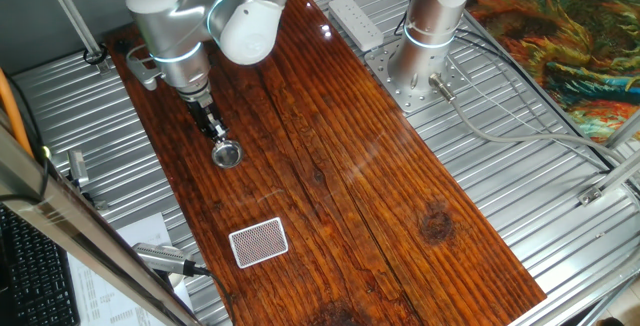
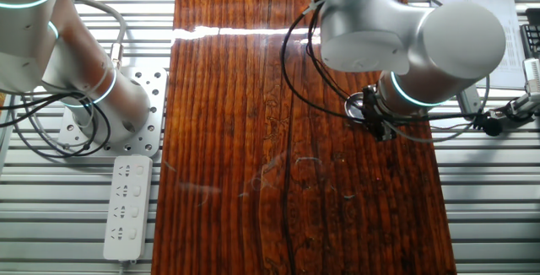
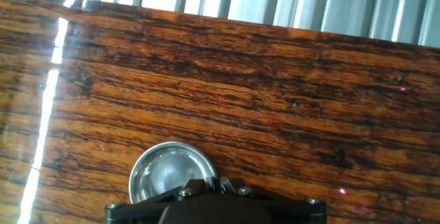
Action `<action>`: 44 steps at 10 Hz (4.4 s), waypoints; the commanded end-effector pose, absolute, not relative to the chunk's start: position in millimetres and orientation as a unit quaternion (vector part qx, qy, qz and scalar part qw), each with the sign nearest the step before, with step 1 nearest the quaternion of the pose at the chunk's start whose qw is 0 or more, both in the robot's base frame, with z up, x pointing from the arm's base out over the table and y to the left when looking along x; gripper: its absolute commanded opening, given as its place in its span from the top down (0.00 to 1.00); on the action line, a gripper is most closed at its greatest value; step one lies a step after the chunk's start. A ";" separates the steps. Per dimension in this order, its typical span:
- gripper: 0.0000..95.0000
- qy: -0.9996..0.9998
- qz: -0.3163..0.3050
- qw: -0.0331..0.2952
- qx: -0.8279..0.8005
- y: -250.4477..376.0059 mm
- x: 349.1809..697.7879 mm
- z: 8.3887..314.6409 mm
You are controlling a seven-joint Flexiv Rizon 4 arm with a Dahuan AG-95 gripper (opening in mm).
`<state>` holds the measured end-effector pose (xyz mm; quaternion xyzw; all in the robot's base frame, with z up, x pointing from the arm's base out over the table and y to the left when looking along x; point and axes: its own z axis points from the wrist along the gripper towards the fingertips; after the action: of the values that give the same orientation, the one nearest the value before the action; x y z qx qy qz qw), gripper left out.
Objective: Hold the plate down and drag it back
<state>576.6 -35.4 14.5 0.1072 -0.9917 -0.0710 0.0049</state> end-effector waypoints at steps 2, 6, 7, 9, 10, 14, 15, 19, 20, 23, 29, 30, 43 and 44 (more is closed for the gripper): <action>1.00 -0.991 -0.074 0.004 0.110 -39.3 575.7 14.6; 1.00 -0.990 -0.074 0.004 0.119 -48.5 574.6 13.3; 1.00 -0.990 -0.074 0.004 0.120 -50.8 574.2 13.9; 1.00 -0.989 -0.075 0.004 0.125 -55.7 573.4 15.0; 1.00 -0.989 -0.074 0.004 0.127 -57.5 573.1 14.7; 1.00 -0.988 -0.075 0.003 0.138 -69.1 570.6 16.3; 1.00 -0.987 -0.075 0.003 0.141 -72.0 569.9 16.6; 1.00 -0.986 -0.074 0.002 0.149 -80.0 567.8 15.7; 1.00 -0.986 -0.074 0.002 0.150 -81.0 567.6 15.6; 1.00 -0.985 -0.074 0.002 0.154 -84.5 566.6 14.5; 1.00 -0.984 -0.073 0.002 0.163 -95.3 563.4 14.9; 1.00 -0.983 -0.072 0.002 0.167 -97.7 562.6 14.1; 1.00 -0.981 -0.072 0.000 0.182 -114.5 556.6 13.3; 1.00 -0.980 -0.078 0.001 0.183 -117.0 555.5 14.7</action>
<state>553.2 -118.8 14.7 0.1842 -0.9800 -0.0754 -0.0002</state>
